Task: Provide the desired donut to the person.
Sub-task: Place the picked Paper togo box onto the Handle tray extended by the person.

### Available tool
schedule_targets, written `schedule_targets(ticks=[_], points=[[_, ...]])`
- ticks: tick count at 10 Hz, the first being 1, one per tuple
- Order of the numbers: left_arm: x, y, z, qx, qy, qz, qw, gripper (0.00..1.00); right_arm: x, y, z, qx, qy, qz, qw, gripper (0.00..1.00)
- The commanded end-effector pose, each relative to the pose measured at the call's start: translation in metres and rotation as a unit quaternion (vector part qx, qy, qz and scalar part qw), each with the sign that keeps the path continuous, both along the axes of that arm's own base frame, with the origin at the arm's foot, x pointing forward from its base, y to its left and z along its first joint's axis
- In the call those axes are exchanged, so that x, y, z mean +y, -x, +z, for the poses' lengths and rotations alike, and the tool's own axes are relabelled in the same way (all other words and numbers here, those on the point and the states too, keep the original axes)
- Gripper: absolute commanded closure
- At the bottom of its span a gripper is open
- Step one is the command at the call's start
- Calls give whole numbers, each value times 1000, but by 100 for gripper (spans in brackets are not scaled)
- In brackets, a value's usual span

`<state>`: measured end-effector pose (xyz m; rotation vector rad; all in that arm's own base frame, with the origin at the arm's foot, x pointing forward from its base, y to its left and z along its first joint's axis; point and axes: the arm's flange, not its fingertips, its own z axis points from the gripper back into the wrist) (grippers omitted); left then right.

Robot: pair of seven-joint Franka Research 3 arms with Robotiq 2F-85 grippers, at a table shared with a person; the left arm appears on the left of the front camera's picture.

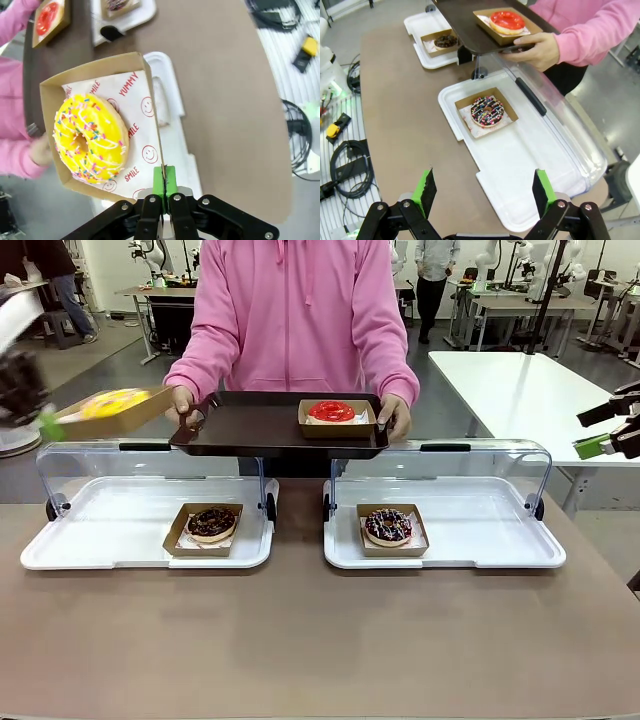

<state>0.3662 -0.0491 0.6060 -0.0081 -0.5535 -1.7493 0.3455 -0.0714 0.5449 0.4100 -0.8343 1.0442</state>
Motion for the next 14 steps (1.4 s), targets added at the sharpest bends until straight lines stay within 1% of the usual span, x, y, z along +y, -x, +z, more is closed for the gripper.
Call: schedule_targets(ticks=[1, 3, 4, 5, 6, 7, 9, 10, 11, 13, 14], points=[[-31, -42, 12, -14, -11, 12, 1000, 99, -1, 0, -2, 0, -3, 6, 1000, 0], [-82, -80, 9, -7, -8, -3, 1000, 99, -1, 0, -2, 0, -3, 6, 1000, 0], [-104, -100, 0, -15, -15, 0, 1000, 99, -1, 0, -2, 0, -3, 6, 1000, 0], [-124, -117, -12, -9, -18, 8, 1000, 99, -1, 0, -2, 0, -3, 6, 1000, 0], [-145, -138, -25, -14, -21, 19, 1000, 99, -1, 0, -2, 0, -3, 6, 1000, 0], [-156, -152, -33, -22, -24, 31, 999, 99, -1, 0, -2, 0, -3, 6, 1000, 0], [-168, -169, -52, -13, -38, 43, 998, 99, -1, 0, -2, 0, -3, 6, 1000, 0], [-170, -171, -58, 6, -39, 38, 999, 99, -1, 0, -2, 0, -3, 6, 1000, 0], [-172, -172, -63, 0, -51, 46, 998, 99, -1, 0, -2, 0, -3, 6, 1000, 0], [-176, -172, -73, 3, -63, 37, 997, 99, -1, 0, -2, 0, -3, 6, 1000, 0], [-178, -175, -78, -14, -73, 39, 996, 99, -1, 0, -2, 0, -3, 6, 1000, 0]])
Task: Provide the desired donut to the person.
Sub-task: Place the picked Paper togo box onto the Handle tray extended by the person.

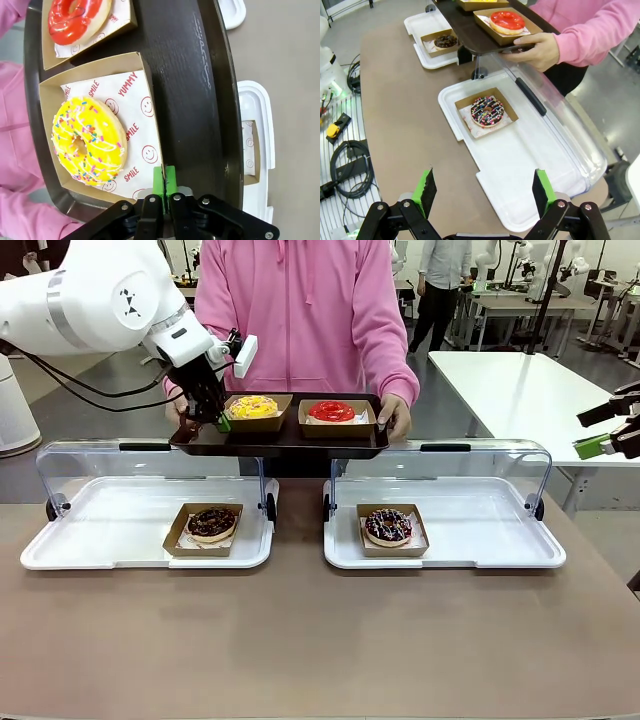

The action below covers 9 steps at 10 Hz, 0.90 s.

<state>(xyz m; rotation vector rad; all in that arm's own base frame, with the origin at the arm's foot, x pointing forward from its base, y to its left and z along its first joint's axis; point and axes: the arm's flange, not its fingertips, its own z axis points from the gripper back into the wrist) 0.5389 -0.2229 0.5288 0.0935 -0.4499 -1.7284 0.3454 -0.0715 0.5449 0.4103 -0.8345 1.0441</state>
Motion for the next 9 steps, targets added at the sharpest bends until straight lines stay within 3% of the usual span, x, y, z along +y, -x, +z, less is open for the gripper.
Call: schedule_targets(ticks=[1, 2, 3, 4, 5, 6, 8, 9], points=[[-6, -5, -3, -13, -6, 13, 1000, 99, -1, 0, -2, 0, -2, 6, 1000, 0], [-7, -9, -6, -20, -16, 26, 999, 99, -1, 0, -2, 0, -2, 6, 1000, 0], [-8, -10, -9, -14, -20, 33, 999, 74, -1, 0, -2, 0, -2, 6, 1000, 0], [-9, -10, -5, -11, -15, 34, 999, 39, -1, 0, -2, 0, -2, 6, 1000, 0], [-8, -8, -1, -13, -16, 35, 999, 15, -1, 0, -2, 0, -2, 6, 1000, 0], [-6, -7, 4, -12, -15, 36, 999, 0, -1, 0, -2, 0, -2, 6, 1000, 0], [-1, -5, 11, -7, -10, 40, 999, 0, -1, 0, -2, 0, -2, 6, 1000, 0], [0, -4, 14, -7, -12, 42, 999, 9, -1, 0, -2, 0, -2, 6, 1000, 0]])
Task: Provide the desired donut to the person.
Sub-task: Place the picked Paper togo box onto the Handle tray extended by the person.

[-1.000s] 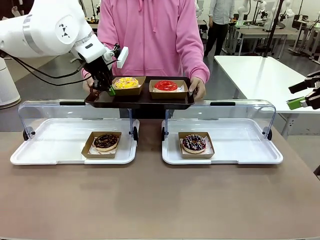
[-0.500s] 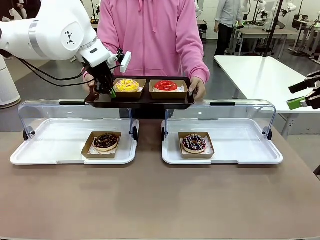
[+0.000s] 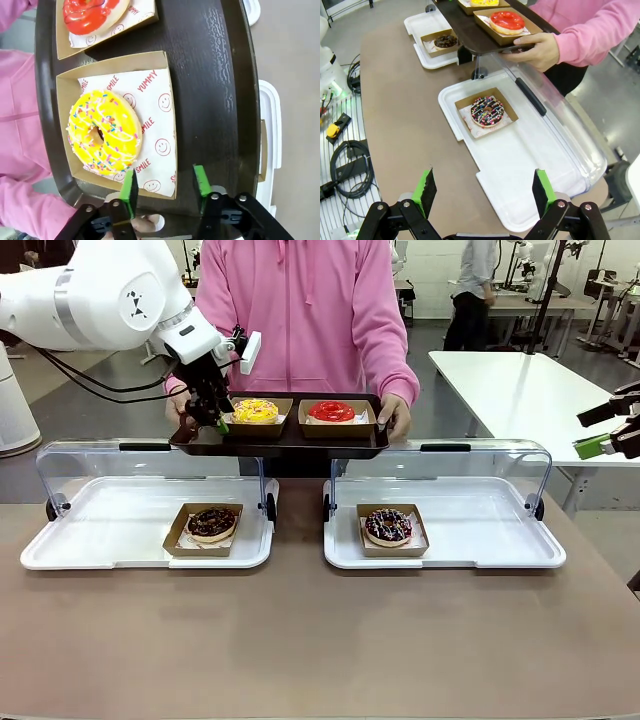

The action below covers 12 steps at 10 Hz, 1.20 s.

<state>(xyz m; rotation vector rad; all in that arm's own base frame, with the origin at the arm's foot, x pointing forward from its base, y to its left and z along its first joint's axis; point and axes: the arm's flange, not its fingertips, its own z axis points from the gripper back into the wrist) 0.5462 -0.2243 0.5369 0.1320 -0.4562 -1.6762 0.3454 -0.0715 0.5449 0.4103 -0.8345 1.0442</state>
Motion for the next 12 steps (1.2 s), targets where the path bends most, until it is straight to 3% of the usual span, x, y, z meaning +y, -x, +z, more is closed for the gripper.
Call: schedule_targets(ticks=[1, 8, 9, 10, 12], points=[[4, 4, 8, 10, -9, 15, 1000, 0, -1, 0, -2, 0, -2, 6, 1000, 0], [7, 13, 15, 42, -3, 5, 999, 0, -1, 0, -2, 0, -2, 6, 1000, 0], [17, 29, 14, 96, 1, -15, 995, 0, -1, 0, -2, 0, -2, 6, 1000, 0], [5, 9, 10, 30, -9, 0, 1000, 0, -1, 0, -2, 0, -2, 6, 1000, 0], [5, 9, 10, 30, -9, 0, 1000, 0, -1, 0, -2, 0, -2, 6, 1000, 0]])
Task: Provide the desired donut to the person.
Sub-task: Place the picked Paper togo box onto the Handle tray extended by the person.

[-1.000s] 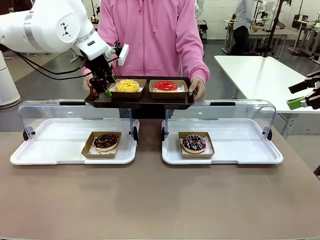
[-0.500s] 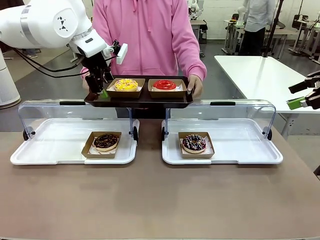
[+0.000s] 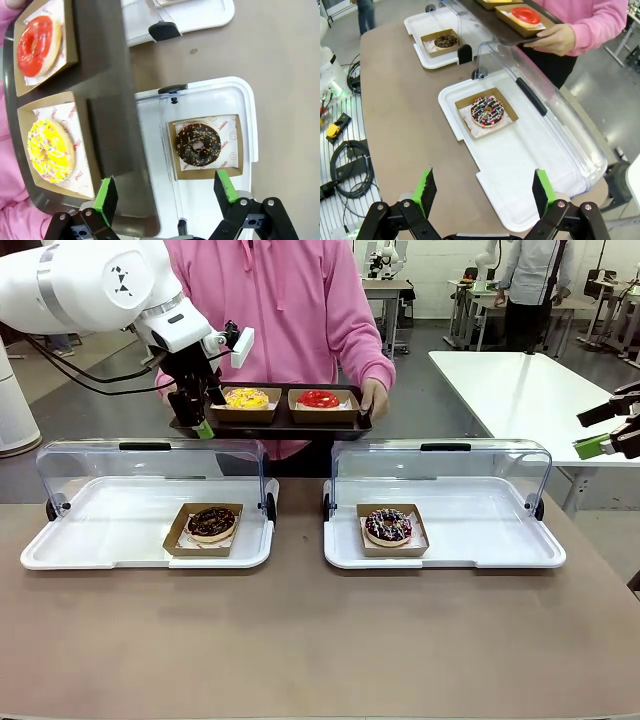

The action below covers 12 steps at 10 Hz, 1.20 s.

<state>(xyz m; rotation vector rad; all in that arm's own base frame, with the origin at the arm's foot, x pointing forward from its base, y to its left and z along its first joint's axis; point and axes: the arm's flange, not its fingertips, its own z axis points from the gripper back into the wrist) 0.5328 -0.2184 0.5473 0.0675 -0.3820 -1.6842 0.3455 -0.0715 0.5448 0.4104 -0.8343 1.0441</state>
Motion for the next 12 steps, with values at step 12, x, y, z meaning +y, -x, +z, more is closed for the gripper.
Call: schedule_targets(ticks=[12], points=[[0, -1, 0, -4, 2, 1, 1000, 0, -1, 0, -2, 0, -2, 6, 1000, 0]])
